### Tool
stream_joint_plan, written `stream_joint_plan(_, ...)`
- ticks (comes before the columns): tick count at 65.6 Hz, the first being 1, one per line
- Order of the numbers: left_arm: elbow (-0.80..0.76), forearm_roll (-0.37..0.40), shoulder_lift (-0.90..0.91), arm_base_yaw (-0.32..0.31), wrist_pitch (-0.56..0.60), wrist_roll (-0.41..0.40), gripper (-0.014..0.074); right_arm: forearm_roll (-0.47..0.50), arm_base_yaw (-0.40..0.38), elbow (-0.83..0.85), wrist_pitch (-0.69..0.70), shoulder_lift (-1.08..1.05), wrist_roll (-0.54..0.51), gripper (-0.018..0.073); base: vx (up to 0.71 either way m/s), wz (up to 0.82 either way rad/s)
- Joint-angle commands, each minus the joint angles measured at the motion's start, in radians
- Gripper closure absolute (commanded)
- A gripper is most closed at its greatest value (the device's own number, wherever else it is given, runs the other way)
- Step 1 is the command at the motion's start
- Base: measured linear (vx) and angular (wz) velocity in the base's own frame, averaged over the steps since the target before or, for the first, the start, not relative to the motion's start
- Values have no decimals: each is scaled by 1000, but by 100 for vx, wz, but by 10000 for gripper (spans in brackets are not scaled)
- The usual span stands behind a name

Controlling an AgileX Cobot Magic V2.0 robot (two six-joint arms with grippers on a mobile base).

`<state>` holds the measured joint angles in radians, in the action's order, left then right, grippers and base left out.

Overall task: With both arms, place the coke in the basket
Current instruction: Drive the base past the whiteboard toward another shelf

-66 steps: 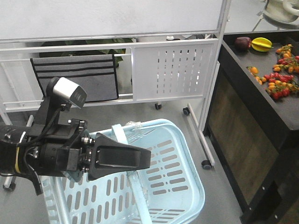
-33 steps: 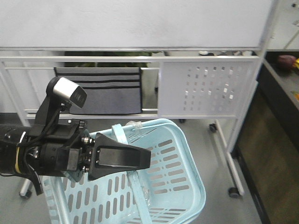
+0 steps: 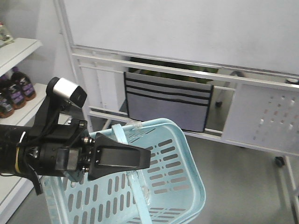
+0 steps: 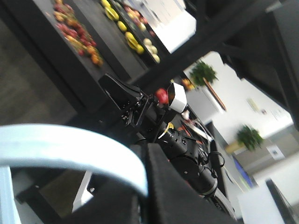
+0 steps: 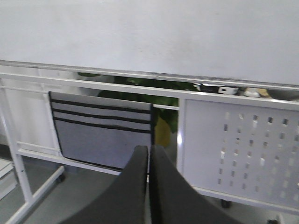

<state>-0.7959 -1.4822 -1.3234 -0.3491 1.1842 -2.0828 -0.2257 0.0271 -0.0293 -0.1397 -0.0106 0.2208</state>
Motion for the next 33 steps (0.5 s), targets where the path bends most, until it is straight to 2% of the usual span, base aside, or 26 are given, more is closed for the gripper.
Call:
stream_joint_plan(1,-25,88,29,-2,197,7,603,-14,-5,-8,73,-18,-3,564,18,70)
stream_joint_plan(33,-25,88,29,-2,197,7,603,-14,-5,-8,73,-18,-3,564,16,69)
